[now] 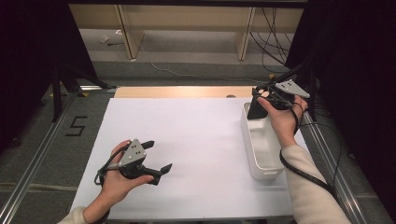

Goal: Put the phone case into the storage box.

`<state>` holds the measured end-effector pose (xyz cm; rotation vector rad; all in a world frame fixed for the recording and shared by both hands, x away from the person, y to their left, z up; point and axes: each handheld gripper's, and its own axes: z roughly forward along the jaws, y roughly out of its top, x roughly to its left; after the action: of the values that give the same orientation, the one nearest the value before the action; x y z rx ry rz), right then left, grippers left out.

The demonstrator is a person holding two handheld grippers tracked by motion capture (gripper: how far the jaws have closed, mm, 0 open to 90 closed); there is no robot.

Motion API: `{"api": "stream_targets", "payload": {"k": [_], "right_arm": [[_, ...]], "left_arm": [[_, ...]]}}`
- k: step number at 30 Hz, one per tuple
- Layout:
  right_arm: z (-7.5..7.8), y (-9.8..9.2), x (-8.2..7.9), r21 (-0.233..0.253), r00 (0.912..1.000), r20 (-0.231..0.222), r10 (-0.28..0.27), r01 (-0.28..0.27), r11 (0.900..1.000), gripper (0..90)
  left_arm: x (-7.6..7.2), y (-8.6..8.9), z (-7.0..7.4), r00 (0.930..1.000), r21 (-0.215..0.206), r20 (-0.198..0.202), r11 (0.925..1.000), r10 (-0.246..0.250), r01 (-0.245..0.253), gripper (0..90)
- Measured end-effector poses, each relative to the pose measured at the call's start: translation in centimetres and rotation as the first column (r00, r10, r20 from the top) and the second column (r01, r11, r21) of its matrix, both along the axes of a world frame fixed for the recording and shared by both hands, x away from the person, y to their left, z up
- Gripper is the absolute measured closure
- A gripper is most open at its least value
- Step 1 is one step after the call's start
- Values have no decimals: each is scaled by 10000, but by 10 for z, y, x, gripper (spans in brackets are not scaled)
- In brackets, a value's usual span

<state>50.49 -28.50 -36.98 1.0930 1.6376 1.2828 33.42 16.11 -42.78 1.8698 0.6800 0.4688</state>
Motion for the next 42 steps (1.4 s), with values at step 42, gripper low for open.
{"api": "stream_targets", "payload": {"k": [42], "right_arm": [[-7, 1, 13, -104, 9996, -283, -65, 62, 9999, 160]], "left_arm": [[0, 0, 0, 10000, 1, 23, 10000, -2, 2, 12]]}}
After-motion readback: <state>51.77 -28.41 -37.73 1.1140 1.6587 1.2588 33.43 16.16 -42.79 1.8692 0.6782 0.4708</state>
